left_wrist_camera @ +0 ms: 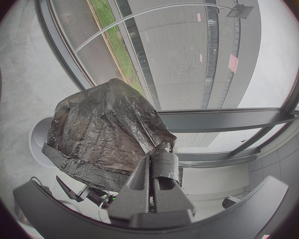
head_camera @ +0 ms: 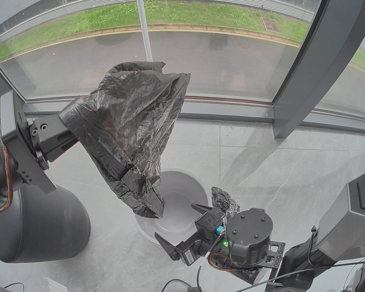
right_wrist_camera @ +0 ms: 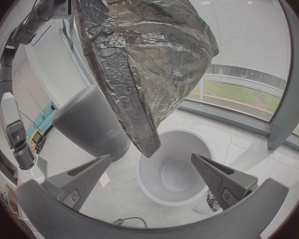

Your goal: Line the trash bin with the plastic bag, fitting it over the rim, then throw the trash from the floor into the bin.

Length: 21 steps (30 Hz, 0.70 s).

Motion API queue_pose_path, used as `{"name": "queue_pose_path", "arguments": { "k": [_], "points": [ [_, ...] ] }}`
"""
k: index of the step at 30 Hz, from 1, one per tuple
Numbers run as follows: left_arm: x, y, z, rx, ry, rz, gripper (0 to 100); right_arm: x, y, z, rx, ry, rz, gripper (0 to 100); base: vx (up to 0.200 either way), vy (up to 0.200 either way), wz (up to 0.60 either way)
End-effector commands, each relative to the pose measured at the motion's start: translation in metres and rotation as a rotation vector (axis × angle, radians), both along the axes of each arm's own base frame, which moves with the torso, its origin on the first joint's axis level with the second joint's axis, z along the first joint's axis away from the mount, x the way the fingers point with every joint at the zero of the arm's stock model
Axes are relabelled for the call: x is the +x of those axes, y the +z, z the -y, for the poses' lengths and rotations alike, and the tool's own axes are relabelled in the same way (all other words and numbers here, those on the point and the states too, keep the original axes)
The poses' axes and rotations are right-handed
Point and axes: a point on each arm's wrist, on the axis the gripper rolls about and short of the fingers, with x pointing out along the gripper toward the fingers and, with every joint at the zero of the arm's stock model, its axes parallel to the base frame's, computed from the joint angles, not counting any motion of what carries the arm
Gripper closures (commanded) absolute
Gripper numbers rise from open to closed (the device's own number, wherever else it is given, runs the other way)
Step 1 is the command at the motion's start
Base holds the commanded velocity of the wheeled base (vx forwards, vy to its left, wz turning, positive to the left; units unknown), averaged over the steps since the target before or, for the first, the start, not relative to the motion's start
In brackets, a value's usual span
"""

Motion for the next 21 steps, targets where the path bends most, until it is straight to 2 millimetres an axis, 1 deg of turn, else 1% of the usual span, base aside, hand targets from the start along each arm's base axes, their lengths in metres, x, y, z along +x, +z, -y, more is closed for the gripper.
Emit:
{"name": "queue_pose_path", "arguments": {
  "k": [1,3,7,8,9,10,17,21],
  "points": [
    [-0.003,0.001,-0.002,-0.007,-0.001,0.006,100,0.005,-0.003,-0.007,-0.017,0.002,0.022,0,0.0,0.0,0.0],
    [-0.003,0.001,-0.003,-0.008,-0.001,0.007,100,0.007,-0.005,-0.009,-0.025,0.003,0.029,0,0.0,0.0,0.0],
    [-0.009,0.002,-0.007,-0.017,-0.001,0.019,100,0.019,-0.012,-0.025,-0.035,-0.038,0.068,0,0.0,0.0,0.0],
    [-0.009,0.002,-0.007,-0.017,-0.001,0.019,100,0.019,-0.012,-0.025,-0.035,-0.038,0.068,0,0.0,0.0,0.0],
    [-0.011,0.002,-0.009,-0.019,-0.001,0.021,100,0.024,-0.013,-0.032,-0.032,-0.061,0.082,0,0.0,0.0,0.0],
    [-0.012,0.002,-0.009,-0.02,-0.001,0.023,100,0.028,-0.014,-0.034,-0.032,-0.073,0.091,0,0.0,0.0,0.0],
    [-0.013,0.001,-0.01,-0.021,-0.002,0.021,100,0.047,-0.017,-0.036,-0.066,-0.106,0.145,0,0.0,0.0,0.0],
    [-0.013,0.0,-0.011,-0.02,-0.002,0.02,100,0.05,-0.016,-0.039,-0.066,-0.132,0.161,0,0.0,0.0,0.0]
  ]
}}
